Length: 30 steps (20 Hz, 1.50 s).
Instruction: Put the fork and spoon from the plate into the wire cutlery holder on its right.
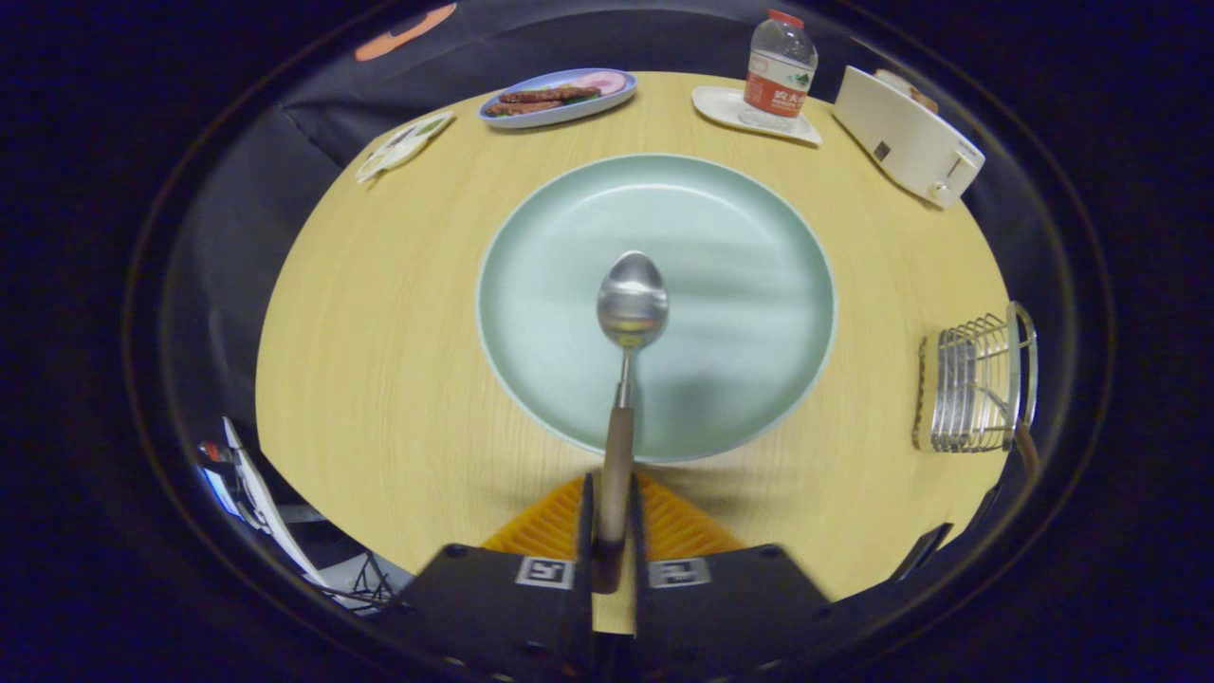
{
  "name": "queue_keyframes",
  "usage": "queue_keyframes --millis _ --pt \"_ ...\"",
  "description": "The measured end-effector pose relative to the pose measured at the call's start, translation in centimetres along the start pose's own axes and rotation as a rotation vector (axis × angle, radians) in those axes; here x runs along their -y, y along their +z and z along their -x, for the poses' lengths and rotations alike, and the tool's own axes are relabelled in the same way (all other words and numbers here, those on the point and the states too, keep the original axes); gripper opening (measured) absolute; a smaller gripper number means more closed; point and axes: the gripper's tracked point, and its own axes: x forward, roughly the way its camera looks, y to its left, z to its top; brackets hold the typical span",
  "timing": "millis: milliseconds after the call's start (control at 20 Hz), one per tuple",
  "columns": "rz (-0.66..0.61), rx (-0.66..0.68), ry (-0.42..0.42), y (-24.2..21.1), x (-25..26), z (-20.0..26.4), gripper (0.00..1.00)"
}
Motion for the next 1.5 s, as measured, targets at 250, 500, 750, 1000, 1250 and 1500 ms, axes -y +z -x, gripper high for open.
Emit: queue_keyframes --millis 250,500,750,1000,1250,1500 --pt "0.054 0.020 0.002 0.7 0.8 1.8 0.01" --pt "0.040 0.041 0.043 1.2 1.2 5.2 0.01" --pt "0.027 0.069 0.088 1.8 2.7 9.8 0.01" --pt "-0.018 0.097 0.094 2.9 7.4 15.3 0.01" --pt "-0.073 0.128 0.058 2.9 14.6 19.7 0.01" --pt "-0.124 0.108 0.020 1.7 20.3 21.4 0.01"
